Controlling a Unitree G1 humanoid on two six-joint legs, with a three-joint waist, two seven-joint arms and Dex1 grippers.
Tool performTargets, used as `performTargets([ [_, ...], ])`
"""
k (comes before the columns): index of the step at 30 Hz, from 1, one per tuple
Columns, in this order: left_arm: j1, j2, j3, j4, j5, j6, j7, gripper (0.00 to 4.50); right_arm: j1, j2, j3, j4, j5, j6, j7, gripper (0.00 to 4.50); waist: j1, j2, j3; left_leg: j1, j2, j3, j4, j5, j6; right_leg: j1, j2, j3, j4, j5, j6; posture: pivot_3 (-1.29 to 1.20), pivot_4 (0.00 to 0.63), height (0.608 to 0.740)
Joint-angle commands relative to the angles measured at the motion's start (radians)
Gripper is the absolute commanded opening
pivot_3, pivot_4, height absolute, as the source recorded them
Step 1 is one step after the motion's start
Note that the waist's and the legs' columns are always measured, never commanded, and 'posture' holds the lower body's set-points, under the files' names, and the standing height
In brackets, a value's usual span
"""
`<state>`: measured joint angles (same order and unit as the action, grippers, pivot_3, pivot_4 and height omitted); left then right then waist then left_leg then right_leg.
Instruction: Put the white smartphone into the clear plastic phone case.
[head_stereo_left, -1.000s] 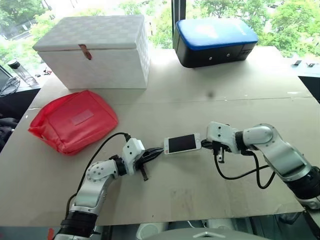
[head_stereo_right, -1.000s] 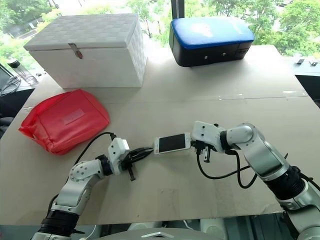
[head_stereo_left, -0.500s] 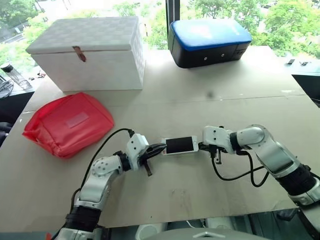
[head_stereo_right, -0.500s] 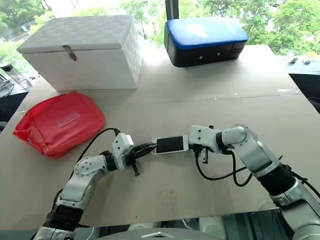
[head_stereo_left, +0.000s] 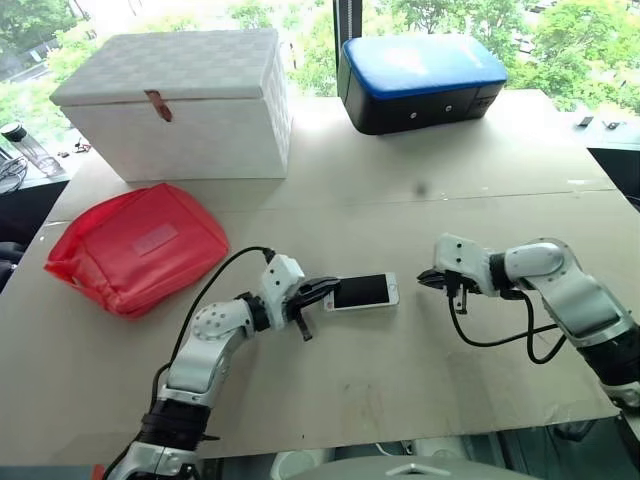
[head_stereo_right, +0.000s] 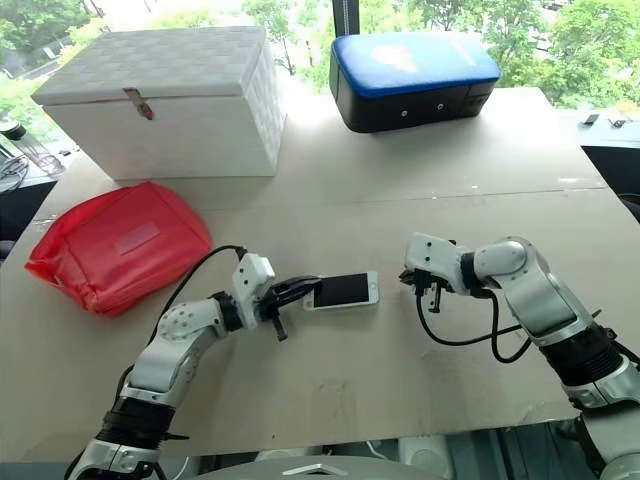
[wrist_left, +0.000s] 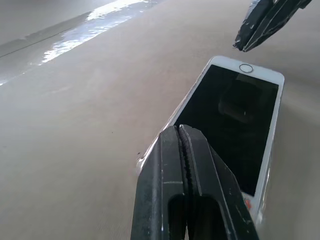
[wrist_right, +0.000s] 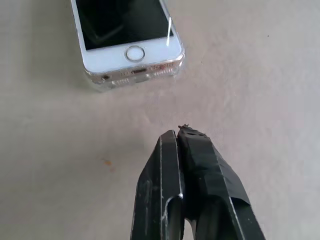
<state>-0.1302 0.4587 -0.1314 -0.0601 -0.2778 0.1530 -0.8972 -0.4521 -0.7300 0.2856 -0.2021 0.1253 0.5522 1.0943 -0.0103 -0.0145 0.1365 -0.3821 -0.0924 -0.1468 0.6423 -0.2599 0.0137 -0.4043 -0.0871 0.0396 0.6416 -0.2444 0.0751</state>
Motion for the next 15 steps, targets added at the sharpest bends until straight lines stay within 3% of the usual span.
performTargets([
  [1,-0.011,0.021,-0.039,-0.013,0.020,0.043,-0.022,0.02,-0.031,0.042,-0.037,-0.052,0.067,0.057,-0.010,0.00,-0.004,0.000,0.000,0.000,0.000,0.000,0.000,0.000,0.000,0.000,0.000,0.000,0.000,0.000,0.000,0.00,0.150,0.740],
  [8,-0.024,0.041,-0.102,0.048,0.089,0.058,-0.021,0.02,-0.090,0.154,0.059,0.021,0.035,0.054,-0.044,0.00,-0.001,0.000,0.000,0.002,0.000,0.000,0.000,0.000,0.000,0.001,0.000,0.000,0.001,0.000,0.000,0.00,0.150,0.740],
  [15,-0.008,0.034,-0.113,0.045,0.098,0.065,0.001,0.02,-0.128,0.149,0.188,0.160,-0.057,0.025,-0.003,0.00,0.000,0.001,-0.002,0.003,0.000,0.000,0.000,0.000,0.000,0.001,0.000,0.000,0.001,0.000,0.000,0.00,0.150,0.740],
])
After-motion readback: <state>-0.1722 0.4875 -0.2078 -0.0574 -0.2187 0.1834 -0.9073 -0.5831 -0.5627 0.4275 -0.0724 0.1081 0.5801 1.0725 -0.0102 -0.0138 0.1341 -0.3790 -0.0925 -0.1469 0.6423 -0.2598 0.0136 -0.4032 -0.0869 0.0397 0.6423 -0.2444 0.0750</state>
